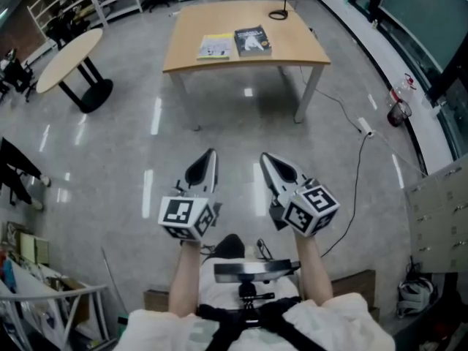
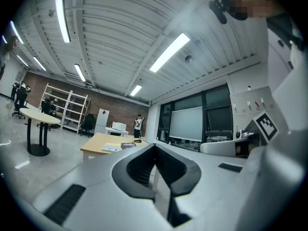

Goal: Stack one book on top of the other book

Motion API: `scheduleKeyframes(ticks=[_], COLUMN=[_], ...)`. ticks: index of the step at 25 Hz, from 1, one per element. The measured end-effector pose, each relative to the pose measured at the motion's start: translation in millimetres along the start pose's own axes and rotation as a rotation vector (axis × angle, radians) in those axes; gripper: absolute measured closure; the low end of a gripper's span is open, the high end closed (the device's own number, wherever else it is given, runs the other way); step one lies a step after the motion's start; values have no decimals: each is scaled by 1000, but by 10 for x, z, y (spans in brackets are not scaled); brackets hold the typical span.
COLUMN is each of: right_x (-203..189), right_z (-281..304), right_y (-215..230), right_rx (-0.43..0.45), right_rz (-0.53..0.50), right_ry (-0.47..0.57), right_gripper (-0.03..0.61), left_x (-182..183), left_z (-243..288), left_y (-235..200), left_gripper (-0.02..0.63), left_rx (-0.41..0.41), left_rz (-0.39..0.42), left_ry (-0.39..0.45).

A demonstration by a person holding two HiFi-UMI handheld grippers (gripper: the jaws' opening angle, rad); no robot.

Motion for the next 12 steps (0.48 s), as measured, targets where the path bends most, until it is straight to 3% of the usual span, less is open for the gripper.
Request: scheduleKeyframes(ticks=[7, 12], right_x=[-141, -180], right_z=[166, 639], right_y=[248, 558], right_rx=[13, 30], right_rz=[31, 47], right_ry=[-43, -58], right_gripper=[578, 578], left_x=[-206, -298], left_z=[209, 635], left_y=[-120, -462], left_gripper=[601, 601], left_rx=[30, 23], left_rz=[-27, -63], left_ry=[-35, -15])
Point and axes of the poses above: the fingertips, and each gripper's own axes: z forward along the fingers, y to its right, x out of its top, the point moved 5 cm from there along -z, backward along the fingers, and after that the axes turned 4 degrees about y, right-handed, at the moved point
